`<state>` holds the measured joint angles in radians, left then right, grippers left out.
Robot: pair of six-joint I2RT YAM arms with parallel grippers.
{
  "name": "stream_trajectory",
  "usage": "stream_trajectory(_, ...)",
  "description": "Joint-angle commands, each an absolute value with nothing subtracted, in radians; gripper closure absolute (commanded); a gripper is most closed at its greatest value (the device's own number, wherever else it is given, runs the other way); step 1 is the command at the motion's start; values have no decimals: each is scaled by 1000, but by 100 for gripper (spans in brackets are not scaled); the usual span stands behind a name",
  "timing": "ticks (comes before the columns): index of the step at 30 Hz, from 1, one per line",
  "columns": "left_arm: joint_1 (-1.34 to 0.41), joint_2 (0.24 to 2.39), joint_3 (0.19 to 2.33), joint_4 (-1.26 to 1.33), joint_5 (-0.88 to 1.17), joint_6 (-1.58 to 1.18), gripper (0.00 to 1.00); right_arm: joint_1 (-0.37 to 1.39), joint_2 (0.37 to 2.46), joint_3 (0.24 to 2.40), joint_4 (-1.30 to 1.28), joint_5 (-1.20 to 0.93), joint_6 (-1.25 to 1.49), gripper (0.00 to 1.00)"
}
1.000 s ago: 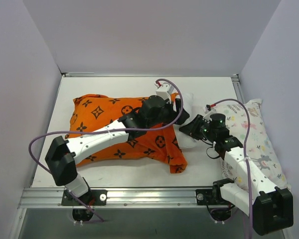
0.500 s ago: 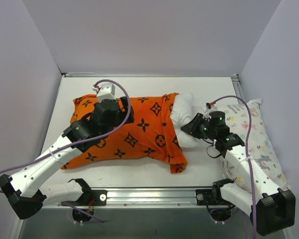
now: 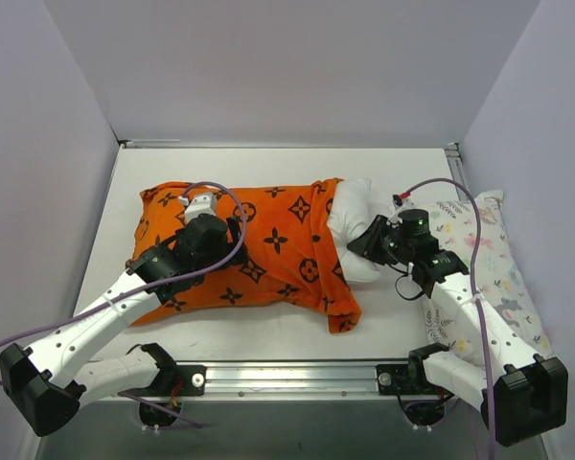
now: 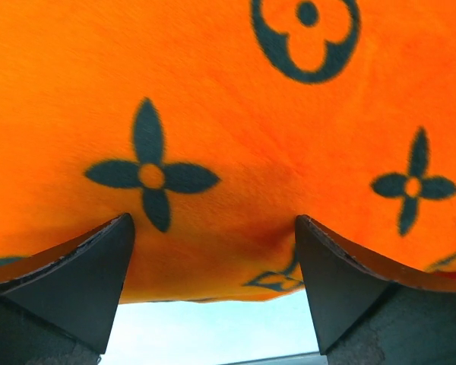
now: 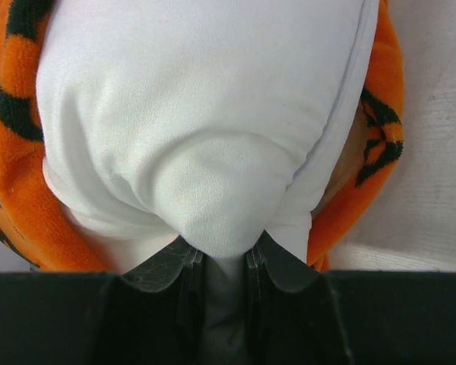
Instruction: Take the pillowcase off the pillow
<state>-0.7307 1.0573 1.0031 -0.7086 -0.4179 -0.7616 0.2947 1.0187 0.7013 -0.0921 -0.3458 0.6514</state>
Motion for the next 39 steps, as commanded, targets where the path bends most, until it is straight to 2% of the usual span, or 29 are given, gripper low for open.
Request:
stream_trajectory(1, -762, 1009, 965, -604, -324, -820, 5, 311, 1025, 755, -84, -296, 632, 100)
stream_trajectory(7, -824, 1084, 956, -548, -363, -853, 5, 353, 1046, 772, -83, -265, 635, 100)
stream_trajectory(10, -824, 1112, 972, -534, -403, -850, 35, 371, 1054, 782, -93, -241, 629, 100)
stream_trajectory(11, -822, 1111, 983, -557, -435, -845, 59, 371, 1052, 785, -100, -232, 624, 100)
stream_trajectory(12, -819, 1108, 1003, -572, -454, -841, 72, 370, 1052, 787, -103, -226, 621, 100)
stream_trajectory(13, -799, 1108, 1012, -589, -465, -835, 79, 368, 1048, 790, -109, -218, 618, 100)
stream_trajectory(14, -787, 1106, 1023, -625, -483, -831, 93, 368, 1049, 802, -113, -210, 615, 100)
stream_trajectory(15, -773, 1104, 1041, -644, -495, -827, 100, 367, 1048, 810, -121, -210, 608, 100)
stream_trajectory(22, -592, 1034, 1095, -732, -548, -764, 100, 298, 1040, 883, -178, -228, 600, 100)
stream_trajectory(31, -185, 1046, 1135, -721, -560, -712, 100, 92, 1045, 1043, -245, -346, 637, 100)
stream_trajectory(37, 119, 1060, 1118, -670, -436, -707, 100, 2, 1055, 1149, -268, -413, 683, 100)
stream_trajectory(39, 141, 1075, 1117, -649, -391, -700, 100, 3, 1058, 1173, -275, -439, 681, 100)
